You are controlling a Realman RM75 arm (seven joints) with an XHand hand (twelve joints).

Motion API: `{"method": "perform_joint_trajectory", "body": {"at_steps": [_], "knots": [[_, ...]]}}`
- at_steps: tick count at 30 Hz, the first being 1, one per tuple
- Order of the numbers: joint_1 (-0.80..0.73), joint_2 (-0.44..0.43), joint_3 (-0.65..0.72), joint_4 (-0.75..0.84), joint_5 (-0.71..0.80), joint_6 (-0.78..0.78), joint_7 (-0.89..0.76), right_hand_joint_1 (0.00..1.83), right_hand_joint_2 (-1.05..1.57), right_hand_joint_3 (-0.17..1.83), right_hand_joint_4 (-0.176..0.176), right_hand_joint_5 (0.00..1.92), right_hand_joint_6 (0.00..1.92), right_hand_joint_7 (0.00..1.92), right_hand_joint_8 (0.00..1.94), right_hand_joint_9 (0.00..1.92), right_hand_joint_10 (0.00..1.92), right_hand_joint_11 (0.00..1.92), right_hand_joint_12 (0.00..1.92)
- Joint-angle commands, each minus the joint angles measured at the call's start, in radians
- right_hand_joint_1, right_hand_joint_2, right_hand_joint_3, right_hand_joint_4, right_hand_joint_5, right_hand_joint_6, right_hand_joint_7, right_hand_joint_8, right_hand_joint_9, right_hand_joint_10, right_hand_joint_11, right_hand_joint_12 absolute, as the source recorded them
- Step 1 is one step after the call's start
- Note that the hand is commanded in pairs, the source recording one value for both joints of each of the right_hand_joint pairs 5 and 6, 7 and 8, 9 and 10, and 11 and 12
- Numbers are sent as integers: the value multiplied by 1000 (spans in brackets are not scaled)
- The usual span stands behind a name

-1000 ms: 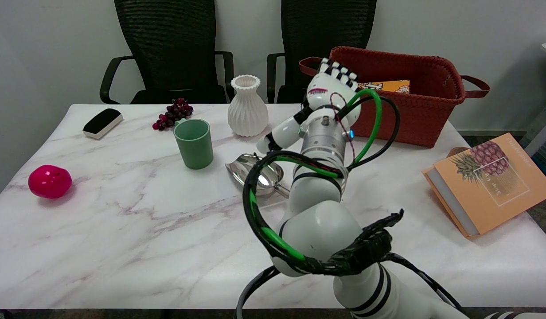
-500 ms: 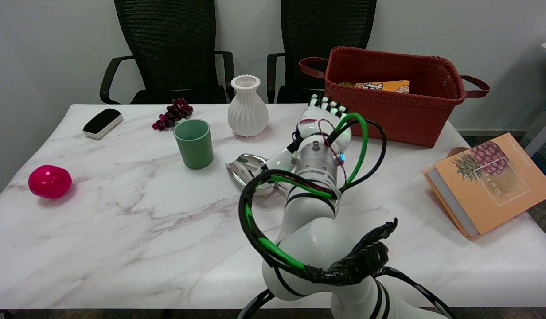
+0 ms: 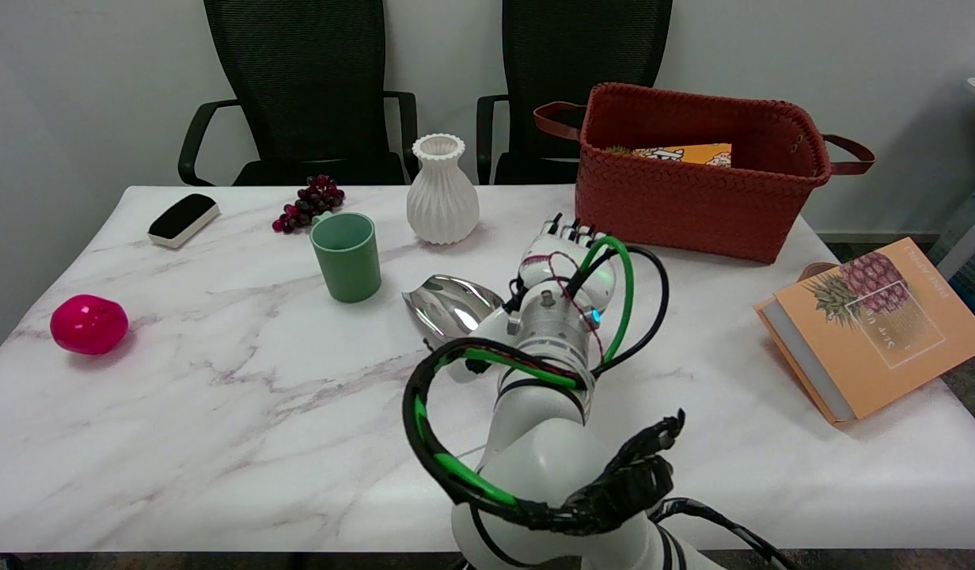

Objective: Pick up the stainless steel scoop.

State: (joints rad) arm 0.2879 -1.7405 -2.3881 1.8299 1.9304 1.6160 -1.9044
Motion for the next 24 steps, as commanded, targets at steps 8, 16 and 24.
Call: {"method": "perform_joint_trajectory", "body": {"at_steps": [8,16,24], "knots": [[-24,-40,-22,-114,57,5,16,1171,-516,831,0,31,31,5,5,0,0,0,0],[-25,-32,-12,-135,41,17,10,1175,-513,810,0,31,31,5,5,0,0,0,0],[-15,-53,-12,-204,4,38,16,1187,-502,776,0,31,31,6,6,0,0,0,0]]}}
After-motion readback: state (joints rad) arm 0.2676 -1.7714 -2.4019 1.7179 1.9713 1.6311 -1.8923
